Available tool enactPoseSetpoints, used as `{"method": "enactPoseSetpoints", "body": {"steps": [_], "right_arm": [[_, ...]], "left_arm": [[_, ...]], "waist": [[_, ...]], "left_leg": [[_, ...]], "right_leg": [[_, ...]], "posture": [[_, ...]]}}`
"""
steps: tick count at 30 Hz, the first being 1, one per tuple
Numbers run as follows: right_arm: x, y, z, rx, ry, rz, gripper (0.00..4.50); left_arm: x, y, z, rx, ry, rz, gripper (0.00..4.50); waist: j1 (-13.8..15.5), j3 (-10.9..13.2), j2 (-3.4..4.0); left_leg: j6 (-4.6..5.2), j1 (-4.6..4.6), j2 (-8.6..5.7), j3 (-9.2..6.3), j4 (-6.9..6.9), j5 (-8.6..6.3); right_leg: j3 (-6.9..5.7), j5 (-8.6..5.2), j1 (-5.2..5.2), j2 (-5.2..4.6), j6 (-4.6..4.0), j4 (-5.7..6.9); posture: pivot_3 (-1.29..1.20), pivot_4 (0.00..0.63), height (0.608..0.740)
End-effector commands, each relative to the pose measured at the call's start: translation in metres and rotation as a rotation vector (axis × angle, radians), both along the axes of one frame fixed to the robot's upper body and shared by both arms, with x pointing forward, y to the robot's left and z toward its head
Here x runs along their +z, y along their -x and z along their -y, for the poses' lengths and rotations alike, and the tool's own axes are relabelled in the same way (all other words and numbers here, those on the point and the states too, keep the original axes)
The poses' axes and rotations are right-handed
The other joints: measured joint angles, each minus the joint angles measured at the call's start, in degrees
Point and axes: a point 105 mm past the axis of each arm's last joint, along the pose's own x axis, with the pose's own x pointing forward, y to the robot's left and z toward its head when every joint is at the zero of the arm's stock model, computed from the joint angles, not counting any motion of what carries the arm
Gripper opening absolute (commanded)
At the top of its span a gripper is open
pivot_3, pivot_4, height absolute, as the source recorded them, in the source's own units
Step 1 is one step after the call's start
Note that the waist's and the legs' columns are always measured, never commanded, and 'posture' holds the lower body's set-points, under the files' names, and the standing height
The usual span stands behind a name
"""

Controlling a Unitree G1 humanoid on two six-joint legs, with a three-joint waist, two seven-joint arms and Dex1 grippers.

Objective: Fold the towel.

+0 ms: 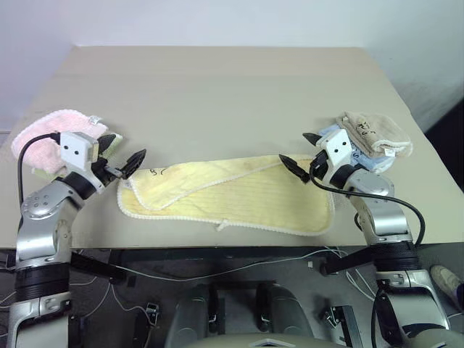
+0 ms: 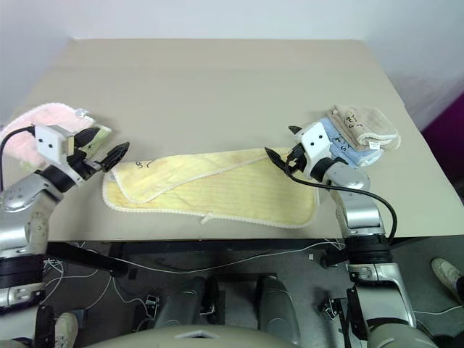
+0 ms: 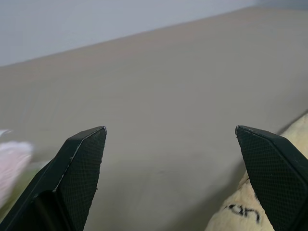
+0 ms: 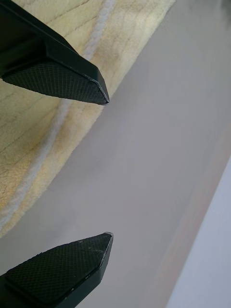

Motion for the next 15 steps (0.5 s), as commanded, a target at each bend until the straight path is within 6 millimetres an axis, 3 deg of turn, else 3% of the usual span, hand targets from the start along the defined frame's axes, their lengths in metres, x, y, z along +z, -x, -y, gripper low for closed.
{"method": "enactPoseSetpoints", "body": {"steps": [1,10,15], "right_arm": [[0.013,0.001,-0.001,-0.005,-0.010,0.065,4.46],[0.012,0.005,0.001,-0.029,-0.033,0.082,4.46],[0.012,0.006,0.003,-0.039,-0.034,0.087,4.46]], "left_arm": [[0.009,-0.002,0.001,-0.007,-0.024,0.042,4.50],[0.018,-0.011,0.004,-0.024,-0.037,0.063,4.50],[0.018,-0.011,-0.007,-0.013,-0.061,0.054,4.50]], "waist": [[-0.05,0.00,0.00],[0.00,0.00,0.00],[-0.02,0.00,0.00]], "left_leg": [[0.00,0.00,0.01,0.00,0.00,0.00],[0.00,0.01,-0.01,0.00,0.00,0.00],[0.00,0.01,0.00,0.00,0.00,0.00]], "right_leg": [[0.00,0.00,0.00,0.01,0.00,0.00],[0.00,0.00,0.01,0.00,0.00,0.00],[0.00,0.00,0.01,0.01,0.00,0.00]], "posture": [[0.00,0.150,0.740],[0.00,0.150,0.740],[0.00,0.150,0.740]]}}
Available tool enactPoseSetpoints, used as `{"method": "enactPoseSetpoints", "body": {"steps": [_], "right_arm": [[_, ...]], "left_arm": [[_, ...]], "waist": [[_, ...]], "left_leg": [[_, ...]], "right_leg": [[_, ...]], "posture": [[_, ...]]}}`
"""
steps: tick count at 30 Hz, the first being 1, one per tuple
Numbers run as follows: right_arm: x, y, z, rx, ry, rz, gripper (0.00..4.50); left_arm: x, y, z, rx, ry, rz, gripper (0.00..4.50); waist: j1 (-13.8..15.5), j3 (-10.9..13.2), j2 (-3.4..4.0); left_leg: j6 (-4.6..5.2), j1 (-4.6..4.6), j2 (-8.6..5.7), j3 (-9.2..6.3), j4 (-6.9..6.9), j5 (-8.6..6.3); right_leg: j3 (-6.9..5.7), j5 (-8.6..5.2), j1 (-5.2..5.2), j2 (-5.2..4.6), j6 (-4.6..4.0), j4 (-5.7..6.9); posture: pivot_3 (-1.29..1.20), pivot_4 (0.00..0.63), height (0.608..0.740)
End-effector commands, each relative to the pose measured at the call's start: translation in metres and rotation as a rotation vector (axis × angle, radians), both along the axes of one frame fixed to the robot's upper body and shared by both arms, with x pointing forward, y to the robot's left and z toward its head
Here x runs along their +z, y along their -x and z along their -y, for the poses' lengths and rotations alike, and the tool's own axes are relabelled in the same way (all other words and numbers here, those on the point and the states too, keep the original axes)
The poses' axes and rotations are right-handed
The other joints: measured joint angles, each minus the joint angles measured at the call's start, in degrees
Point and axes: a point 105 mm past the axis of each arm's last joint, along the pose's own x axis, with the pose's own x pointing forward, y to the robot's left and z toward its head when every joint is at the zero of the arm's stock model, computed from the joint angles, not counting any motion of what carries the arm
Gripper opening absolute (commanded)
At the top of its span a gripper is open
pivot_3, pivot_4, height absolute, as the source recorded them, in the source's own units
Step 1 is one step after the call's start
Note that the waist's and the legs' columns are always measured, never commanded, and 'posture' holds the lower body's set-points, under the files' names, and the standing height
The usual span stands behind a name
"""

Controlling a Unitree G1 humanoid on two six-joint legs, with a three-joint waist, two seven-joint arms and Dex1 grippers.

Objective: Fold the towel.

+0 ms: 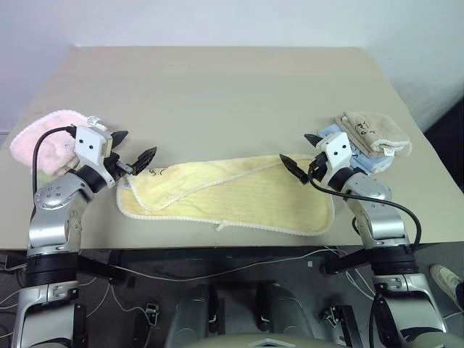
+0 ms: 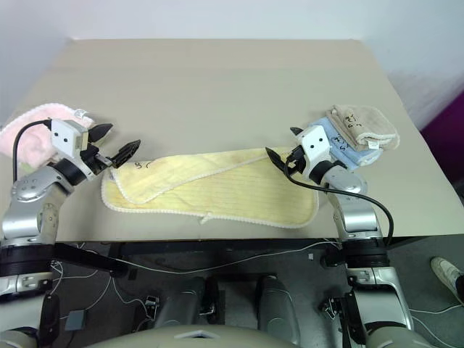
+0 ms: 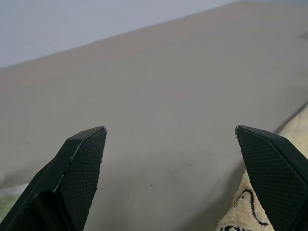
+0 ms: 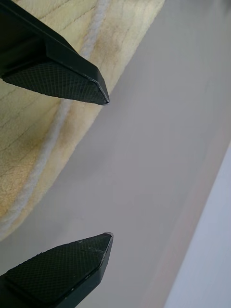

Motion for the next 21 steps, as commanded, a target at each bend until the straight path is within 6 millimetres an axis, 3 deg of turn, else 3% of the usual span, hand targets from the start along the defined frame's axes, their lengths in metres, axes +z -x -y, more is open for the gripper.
{"method": "enactPoseSetpoints", "body": {"steps": [1,7,12,21], "right_arm": [[0.017,0.004,0.001,-0.004,-0.012,0.077,4.46],[0.018,0.000,-0.001,-0.001,-0.014,0.079,4.46],[0.017,-0.005,-0.004,0.009,-0.010,0.078,4.46],[0.007,-0.004,-0.010,0.033,-0.013,0.051,4.46]], "left_arm": [[0.012,0.000,-0.010,0.018,-0.025,0.044,4.50],[0.012,0.001,-0.005,0.016,-0.022,0.052,4.50],[0.011,0.008,-0.015,0.036,-0.035,0.043,4.50],[0.021,0.035,-0.027,-0.133,-0.351,0.062,4.50]], "waist": [[0.01,0.00,0.00],[-0.02,0.00,0.00],[-0.06,0.00,0.00],[-0.01,0.00,0.00]], "left_leg": [[0.00,0.00,0.00,0.00,0.00,0.00],[0.00,0.00,0.00,-0.01,0.00,0.00],[0.00,0.00,0.00,-0.01,0.00,0.00],[-0.01,0.00,0.01,0.00,-0.01,-0.01]], "right_leg": [[0.00,0.00,0.00,0.00,0.00,0.00],[0.00,0.00,0.00,-0.01,0.00,0.00],[0.00,0.00,0.00,0.00,0.00,0.00],[0.00,-0.01,-0.03,-0.02,-0.01,-0.02]], "posture": [[0.00,0.150,0.740],[0.00,0.150,0.740],[0.00,0.150,0.740],[0.00,0.150,0.740]]}}
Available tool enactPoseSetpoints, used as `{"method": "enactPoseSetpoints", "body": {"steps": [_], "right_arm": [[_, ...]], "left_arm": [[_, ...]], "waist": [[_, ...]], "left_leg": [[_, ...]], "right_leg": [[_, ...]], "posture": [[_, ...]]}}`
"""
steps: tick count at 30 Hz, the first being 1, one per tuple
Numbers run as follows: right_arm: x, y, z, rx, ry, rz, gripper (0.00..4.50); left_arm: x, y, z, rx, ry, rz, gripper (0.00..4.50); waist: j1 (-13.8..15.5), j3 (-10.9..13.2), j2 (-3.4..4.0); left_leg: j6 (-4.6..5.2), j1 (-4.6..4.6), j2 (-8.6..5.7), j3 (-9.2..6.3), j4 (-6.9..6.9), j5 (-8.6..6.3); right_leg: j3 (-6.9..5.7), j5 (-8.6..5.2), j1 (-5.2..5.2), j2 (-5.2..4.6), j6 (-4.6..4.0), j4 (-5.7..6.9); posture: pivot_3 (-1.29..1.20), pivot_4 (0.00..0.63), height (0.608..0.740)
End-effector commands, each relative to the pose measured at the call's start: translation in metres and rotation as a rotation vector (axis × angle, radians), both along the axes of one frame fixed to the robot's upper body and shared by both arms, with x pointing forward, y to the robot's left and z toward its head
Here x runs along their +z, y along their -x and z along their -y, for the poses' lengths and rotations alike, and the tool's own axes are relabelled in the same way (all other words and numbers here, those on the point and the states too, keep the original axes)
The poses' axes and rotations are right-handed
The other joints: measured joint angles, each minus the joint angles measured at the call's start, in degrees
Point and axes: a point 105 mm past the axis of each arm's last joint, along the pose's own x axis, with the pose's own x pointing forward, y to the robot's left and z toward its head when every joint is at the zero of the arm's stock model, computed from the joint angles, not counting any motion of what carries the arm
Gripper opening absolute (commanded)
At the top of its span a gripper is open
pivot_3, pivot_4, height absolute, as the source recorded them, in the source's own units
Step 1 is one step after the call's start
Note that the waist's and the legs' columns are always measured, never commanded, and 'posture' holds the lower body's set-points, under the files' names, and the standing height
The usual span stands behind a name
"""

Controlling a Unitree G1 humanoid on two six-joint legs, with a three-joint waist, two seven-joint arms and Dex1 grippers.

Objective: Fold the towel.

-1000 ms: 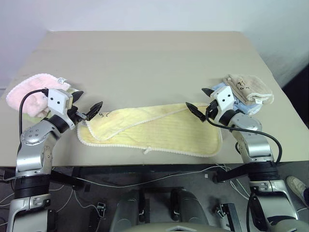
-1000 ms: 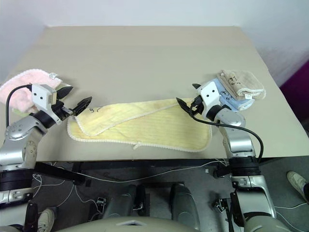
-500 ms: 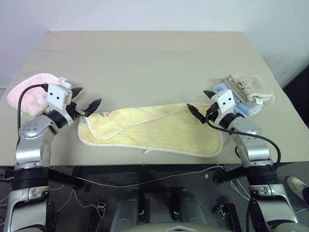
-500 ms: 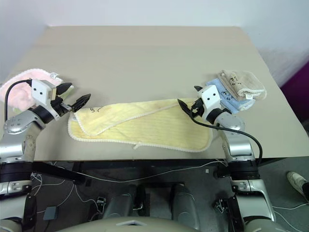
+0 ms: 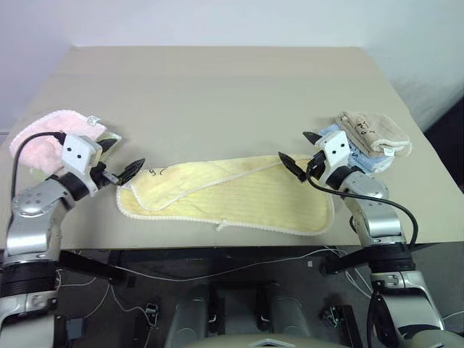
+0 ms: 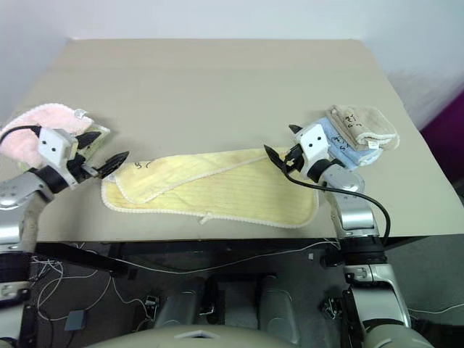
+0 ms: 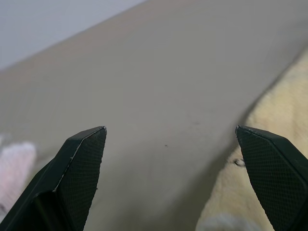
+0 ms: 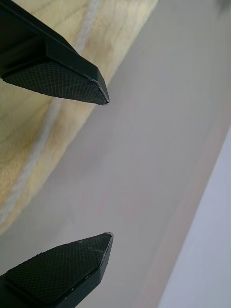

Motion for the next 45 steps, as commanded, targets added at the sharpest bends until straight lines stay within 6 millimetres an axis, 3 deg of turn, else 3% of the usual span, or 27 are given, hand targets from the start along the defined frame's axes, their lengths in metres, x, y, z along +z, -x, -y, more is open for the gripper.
{"method": "enactPoseSetpoints", "body": {"steps": [1,8,16,27,37,45], "right_arm": [[0.008,-0.001,-0.002,0.011,-0.001,0.036,4.46],[0.003,0.000,-0.004,0.019,-0.005,0.028,4.46],[-0.002,0.003,-0.003,0.011,-0.011,0.023,4.46],[-0.003,0.010,0.002,-0.009,-0.020,0.021,4.46],[0.001,0.010,0.005,-0.030,-0.030,0.031,4.46],[0.003,0.009,0.000,-0.023,-0.036,0.035,4.46]], "left_arm": [[0.013,0.011,-0.005,-0.084,-0.148,0.034,4.50],[0.003,0.027,-0.006,-0.239,-0.435,-0.031,4.50],[-0.020,0.043,0.007,-0.453,-0.660,-0.120,4.50],[-0.020,0.018,0.005,-0.484,-0.899,0.012,4.50],[-0.036,0.010,0.000,-0.541,-1.088,0.048,4.50],[-0.035,-0.001,0.022,-0.557,-1.078,0.178,4.50]], "waist": [[-0.01,0.00,0.01],[-0.08,0.01,0.04],[-0.08,0.01,0.06],[-0.05,0.01,0.06],[0.10,0.00,0.05],[0.05,0.00,0.05]], "left_leg": [[0.00,0.00,0.00,0.00,0.00,0.00],[0.00,-0.01,0.00,0.03,-0.04,0.00],[0.00,-0.02,0.00,0.05,-0.05,0.00],[0.02,-0.02,0.00,0.11,-0.04,0.00],[0.05,-0.02,0.00,0.12,-0.03,-0.01],[0.07,-0.02,0.00,0.12,-0.01,-0.01]], "right_leg": [[0.00,0.00,0.00,0.00,0.00,0.00],[0.01,0.00,-0.05,0.00,-0.01,0.01],[0.01,-0.01,-0.06,0.00,-0.01,0.00],[0.01,0.00,-0.07,0.02,0.00,0.03],[0.02,-0.01,-0.06,0.02,0.02,0.04],[0.02,-0.01,-0.06,0.02,0.02,0.06]], "posture": [[0.00,0.150,0.740],[0.00,0.150,0.740],[0.00,0.150,0.740],[0.00,0.150,0.740],[0.00,0.150,0.740],[0.00,0.150,0.740]]}}
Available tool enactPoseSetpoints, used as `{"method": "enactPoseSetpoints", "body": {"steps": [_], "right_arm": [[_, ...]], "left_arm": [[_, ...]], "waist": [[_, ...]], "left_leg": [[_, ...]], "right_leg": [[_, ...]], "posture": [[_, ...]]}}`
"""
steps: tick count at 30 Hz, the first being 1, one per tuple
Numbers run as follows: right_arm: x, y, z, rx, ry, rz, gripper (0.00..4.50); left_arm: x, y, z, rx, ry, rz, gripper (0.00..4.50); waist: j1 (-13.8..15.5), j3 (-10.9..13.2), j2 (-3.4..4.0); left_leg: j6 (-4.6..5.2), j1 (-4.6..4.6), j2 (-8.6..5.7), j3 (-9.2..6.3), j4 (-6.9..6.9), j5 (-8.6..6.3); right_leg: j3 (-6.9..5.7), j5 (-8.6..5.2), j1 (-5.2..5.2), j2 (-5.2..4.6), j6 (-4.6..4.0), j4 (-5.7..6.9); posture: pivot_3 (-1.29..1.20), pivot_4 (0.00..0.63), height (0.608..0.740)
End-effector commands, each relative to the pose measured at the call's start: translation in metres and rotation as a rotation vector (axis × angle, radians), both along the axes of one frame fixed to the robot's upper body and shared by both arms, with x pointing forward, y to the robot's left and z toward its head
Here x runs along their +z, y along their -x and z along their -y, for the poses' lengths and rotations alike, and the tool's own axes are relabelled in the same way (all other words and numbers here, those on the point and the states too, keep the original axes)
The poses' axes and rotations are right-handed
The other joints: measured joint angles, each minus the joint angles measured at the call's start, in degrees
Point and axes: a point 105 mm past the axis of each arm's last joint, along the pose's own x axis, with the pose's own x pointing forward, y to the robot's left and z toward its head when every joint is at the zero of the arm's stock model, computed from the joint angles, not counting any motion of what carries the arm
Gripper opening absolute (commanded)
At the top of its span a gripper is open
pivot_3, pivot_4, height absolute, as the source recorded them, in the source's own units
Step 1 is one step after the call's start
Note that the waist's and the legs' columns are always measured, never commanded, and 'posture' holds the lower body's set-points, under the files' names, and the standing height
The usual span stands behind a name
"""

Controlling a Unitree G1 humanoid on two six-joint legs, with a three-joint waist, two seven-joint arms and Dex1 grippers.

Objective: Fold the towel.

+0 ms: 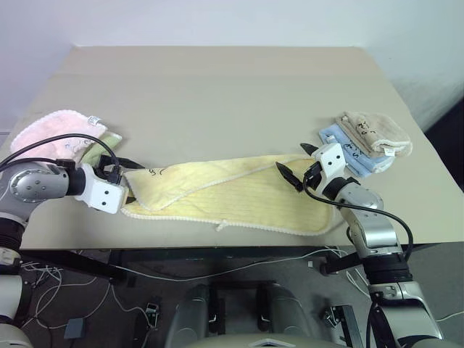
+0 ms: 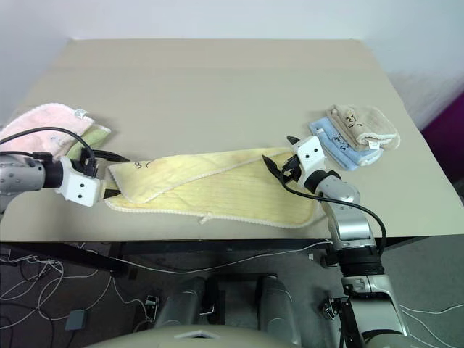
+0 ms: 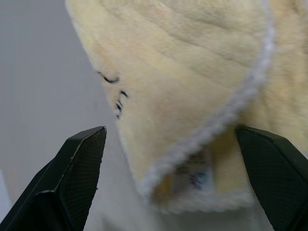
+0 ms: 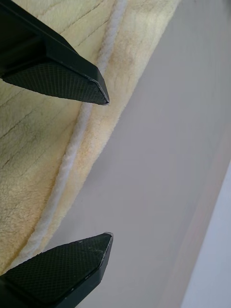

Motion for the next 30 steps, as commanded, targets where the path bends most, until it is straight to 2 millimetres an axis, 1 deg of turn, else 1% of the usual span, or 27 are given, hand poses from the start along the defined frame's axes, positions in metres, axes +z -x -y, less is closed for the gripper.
{"method": "enactPoseSetpoints", "body": {"steps": [1,5,8,11,19,22,27,30], "right_arm": [[0.021,0.000,-0.003,0.005,-0.020,0.073,4.46],[0.021,-0.001,-0.004,0.006,-0.022,0.072,4.46],[0.021,-0.001,-0.004,0.007,-0.025,0.072,4.46],[0.021,-0.001,-0.005,0.007,-0.026,0.072,4.46],[0.020,0.000,-0.004,0.004,-0.030,0.072,4.46],[0.020,0.000,-0.005,0.004,-0.033,0.073,4.46],[0.020,0.000,-0.003,0.001,-0.032,0.071,4.46],[0.020,0.000,-0.003,0.002,-0.030,0.070,4.50]], "left_arm": [[0.003,-0.002,0.008,-0.035,0.003,0.041,4.50],[-0.001,-0.002,0.018,-0.065,0.026,0.047,4.50],[-0.005,0.002,0.028,-0.097,0.058,0.032,4.50],[-0.007,0.007,0.033,-0.121,0.079,0.011,4.50],[-0.005,0.009,0.036,-0.133,0.101,-0.013,4.50],[-0.010,0.012,0.042,-0.146,0.116,-0.033,4.50],[-0.016,0.016,0.039,-0.137,0.119,-0.068,4.50],[-0.016,0.019,0.039,-0.142,0.126,-0.077,3.94]], "waist": [[0.01,0.00,0.00],[0.11,0.00,0.00],[0.10,-0.01,0.01],[0.04,-0.01,0.01],[0.06,-0.01,0.01],[0.07,-0.01,0.01],[-0.05,-0.01,0.01],[-0.09,-0.01,0.02]], "left_leg": [[0.00,0.00,0.00,0.00,0.00,0.00],[0.00,0.00,0.00,0.00,0.01,0.00],[0.01,0.00,0.00,0.00,0.01,0.00],[0.01,0.00,0.00,-0.02,0.02,0.00],[0.01,0.01,0.00,-0.01,0.02,0.00],[0.01,0.01,0.00,-0.01,0.02,0.00],[0.01,0.02,0.01,-0.02,0.02,0.00],[0.01,0.02,0.00,0.00,0.02,0.00]], "right_leg": [[0.00,0.00,0.00,0.00,0.00,0.01],[0.00,0.00,0.01,-0.01,0.01,0.01],[0.00,0.00,0.02,-0.01,0.01,0.01],[0.00,-0.01,0.02,-0.01,0.01,0.02],[0.00,-0.01,0.02,-0.01,0.01,0.02],[0.00,-0.01,0.02,-0.01,0.01,0.02],[0.00,-0.01,0.02,0.00,0.01,0.02],[0.02,-0.01,0.02,0.00,0.01,0.02]], "posture": [[0.00,0.150,0.740],[0.00,0.150,0.740],[0.00,0.150,0.740],[0.00,0.150,0.740],[0.00,0.150,0.740],[0.00,0.150,0.740],[0.00,0.150,0.740],[0.00,0.150,0.740]]}}
